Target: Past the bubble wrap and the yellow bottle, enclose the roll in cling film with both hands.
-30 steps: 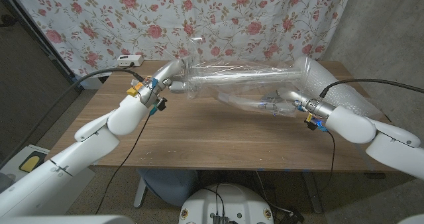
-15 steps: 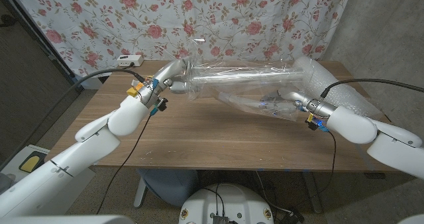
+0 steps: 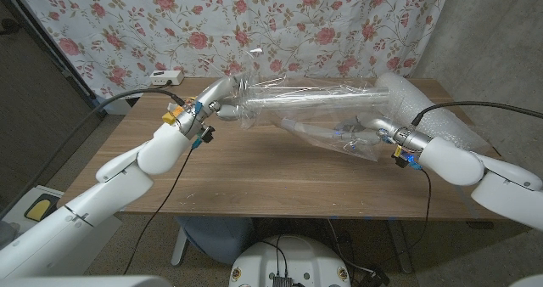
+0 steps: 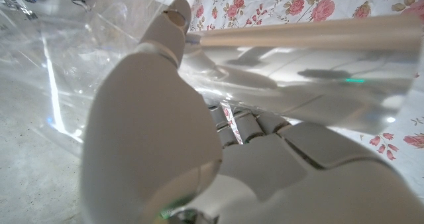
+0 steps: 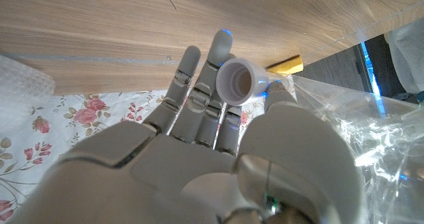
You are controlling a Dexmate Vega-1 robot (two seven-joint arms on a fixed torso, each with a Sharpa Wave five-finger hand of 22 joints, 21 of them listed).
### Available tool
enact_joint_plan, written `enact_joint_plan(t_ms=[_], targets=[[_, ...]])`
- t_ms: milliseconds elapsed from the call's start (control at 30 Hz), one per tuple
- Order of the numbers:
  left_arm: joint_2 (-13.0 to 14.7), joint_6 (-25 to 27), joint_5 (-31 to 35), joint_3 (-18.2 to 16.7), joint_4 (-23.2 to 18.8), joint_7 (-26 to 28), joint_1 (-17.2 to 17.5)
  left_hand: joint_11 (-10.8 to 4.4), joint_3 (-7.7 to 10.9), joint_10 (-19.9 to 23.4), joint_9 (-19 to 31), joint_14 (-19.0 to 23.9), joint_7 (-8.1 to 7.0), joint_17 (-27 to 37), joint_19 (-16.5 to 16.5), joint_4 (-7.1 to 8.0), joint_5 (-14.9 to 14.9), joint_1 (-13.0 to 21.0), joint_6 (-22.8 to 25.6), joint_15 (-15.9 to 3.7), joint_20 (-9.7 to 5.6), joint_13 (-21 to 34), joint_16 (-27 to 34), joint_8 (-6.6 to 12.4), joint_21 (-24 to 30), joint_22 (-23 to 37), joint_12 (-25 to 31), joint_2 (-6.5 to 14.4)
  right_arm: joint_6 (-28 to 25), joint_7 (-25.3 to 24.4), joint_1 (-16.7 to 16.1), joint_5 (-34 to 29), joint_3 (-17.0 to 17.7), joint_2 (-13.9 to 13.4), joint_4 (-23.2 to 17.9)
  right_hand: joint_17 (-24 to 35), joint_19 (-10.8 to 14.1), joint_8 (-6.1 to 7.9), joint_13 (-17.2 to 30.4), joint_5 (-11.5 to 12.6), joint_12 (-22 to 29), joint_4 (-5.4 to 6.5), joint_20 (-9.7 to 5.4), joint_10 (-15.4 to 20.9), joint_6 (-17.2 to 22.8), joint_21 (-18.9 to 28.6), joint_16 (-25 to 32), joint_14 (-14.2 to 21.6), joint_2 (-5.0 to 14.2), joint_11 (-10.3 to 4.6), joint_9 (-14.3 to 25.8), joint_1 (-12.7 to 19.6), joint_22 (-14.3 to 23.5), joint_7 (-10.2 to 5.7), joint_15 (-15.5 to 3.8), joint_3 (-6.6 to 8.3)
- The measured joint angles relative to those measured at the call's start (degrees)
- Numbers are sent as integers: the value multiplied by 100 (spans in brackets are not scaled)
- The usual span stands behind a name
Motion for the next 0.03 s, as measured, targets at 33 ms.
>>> enact_joint_plan(t_ms=[33], targets=[[-7,-10,-1,-1,17,-2,3,0,0,0,0,0,0,0,0,0,6,0,0,0,0,0,0,0,0,0,0,0,-18,-5,-7,-17,3,3,-5,0,0,0,0,0,0,0,0,0,0,0,0,0,0,0,0,0,0,0,0,0]])
